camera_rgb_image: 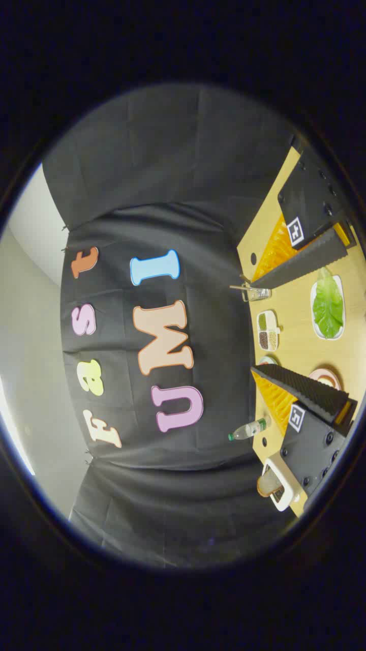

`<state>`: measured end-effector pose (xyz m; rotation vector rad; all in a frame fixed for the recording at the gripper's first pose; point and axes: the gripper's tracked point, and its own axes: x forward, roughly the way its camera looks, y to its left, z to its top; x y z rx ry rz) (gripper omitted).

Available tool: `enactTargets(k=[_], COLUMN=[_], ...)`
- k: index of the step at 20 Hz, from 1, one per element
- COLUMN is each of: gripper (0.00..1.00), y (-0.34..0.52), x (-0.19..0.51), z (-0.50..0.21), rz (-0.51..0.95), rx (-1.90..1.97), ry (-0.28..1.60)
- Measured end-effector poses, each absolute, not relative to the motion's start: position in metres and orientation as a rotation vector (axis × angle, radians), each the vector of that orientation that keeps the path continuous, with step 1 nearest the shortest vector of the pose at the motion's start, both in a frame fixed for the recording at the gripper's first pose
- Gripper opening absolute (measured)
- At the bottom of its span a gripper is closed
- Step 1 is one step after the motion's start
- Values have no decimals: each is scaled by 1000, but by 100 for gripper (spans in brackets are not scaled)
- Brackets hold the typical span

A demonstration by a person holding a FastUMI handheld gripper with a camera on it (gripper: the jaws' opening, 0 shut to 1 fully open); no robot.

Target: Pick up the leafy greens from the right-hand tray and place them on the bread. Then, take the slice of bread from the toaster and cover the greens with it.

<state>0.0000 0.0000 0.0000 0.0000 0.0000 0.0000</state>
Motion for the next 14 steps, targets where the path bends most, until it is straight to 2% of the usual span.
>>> enactTargets(k=[14], gripper=[96], y=[10], x=[-7], z=[-36], rz=[19], rx=[-24], ry=[59])
